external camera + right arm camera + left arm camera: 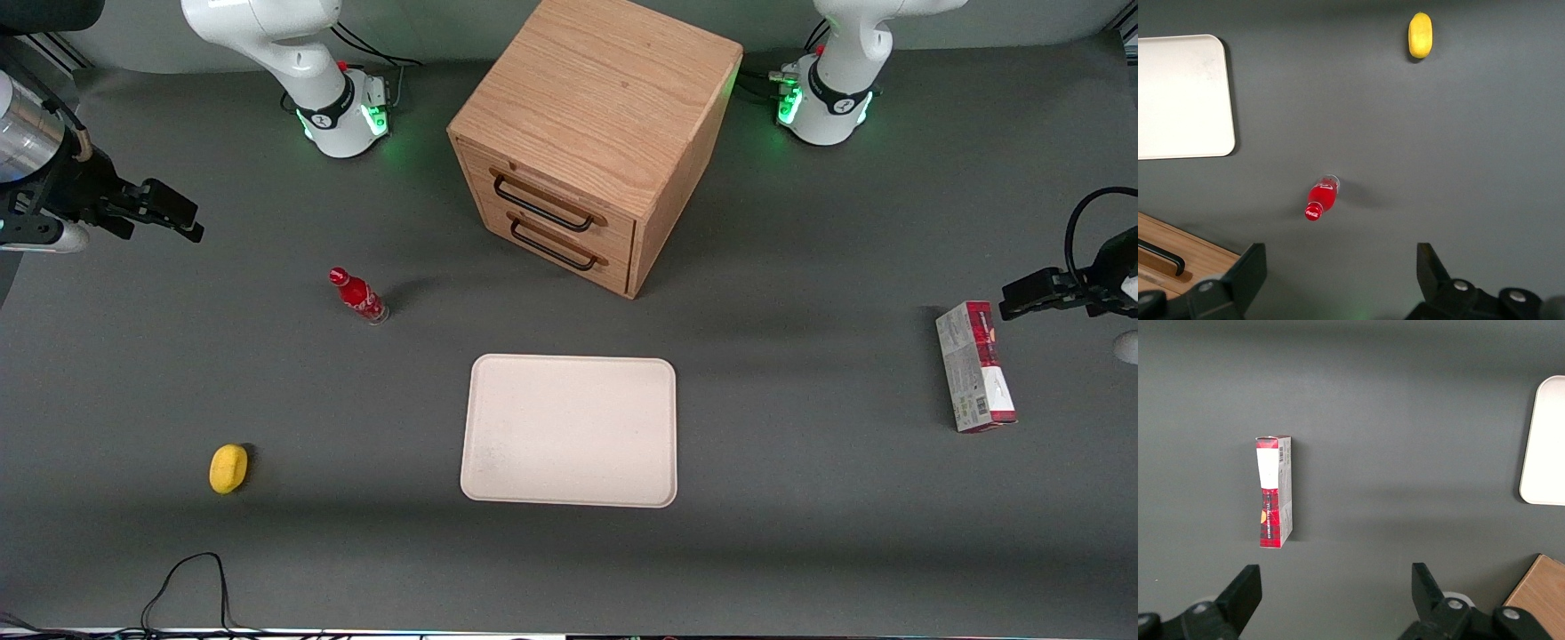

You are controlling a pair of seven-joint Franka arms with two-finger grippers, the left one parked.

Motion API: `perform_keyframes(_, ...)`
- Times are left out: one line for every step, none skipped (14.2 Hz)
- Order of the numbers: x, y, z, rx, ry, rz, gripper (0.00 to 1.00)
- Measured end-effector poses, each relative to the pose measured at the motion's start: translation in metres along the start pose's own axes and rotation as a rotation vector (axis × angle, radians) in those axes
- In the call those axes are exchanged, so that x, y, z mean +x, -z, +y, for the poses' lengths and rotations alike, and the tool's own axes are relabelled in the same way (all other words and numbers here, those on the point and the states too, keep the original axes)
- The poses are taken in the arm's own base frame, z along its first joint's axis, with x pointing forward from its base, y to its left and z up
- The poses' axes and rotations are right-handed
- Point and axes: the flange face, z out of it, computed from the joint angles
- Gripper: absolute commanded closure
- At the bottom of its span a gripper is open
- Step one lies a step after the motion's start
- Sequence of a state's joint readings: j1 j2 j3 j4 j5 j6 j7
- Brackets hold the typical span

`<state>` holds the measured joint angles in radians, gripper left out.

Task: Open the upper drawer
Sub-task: 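Move the right gripper toward the upper drawer's black handle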

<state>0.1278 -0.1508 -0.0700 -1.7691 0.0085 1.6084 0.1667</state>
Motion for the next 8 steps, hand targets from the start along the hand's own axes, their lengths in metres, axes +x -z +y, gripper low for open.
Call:
perform_keyframes(0.000,0.000,0.000,0.000,0.000,0.000,0.00)
perform_keyframes(0.000,-0.001,0.000,0.000,0.000,0.000,0.00)
perform_keyframes(0.001,-0.001,0.000,0.000,0.000,-0.001,0.00)
perform_keyframes(0.002,-0.002,0.000,-0.001,0.000,-0.002,0.00)
perform_keyframes(0.003,-0.004,-0.002,-0.001,0.002,-0.001,0.00)
perform_keyframes(0.005,-0.005,-0.008,0.000,0.012,0.003,0.00)
perform_keyframes(0.004,-0.005,-0.024,0.000,0.035,0.009,0.00)
perform_keyframes(0.002,-0.004,-0.048,-0.002,0.047,0.014,0.00)
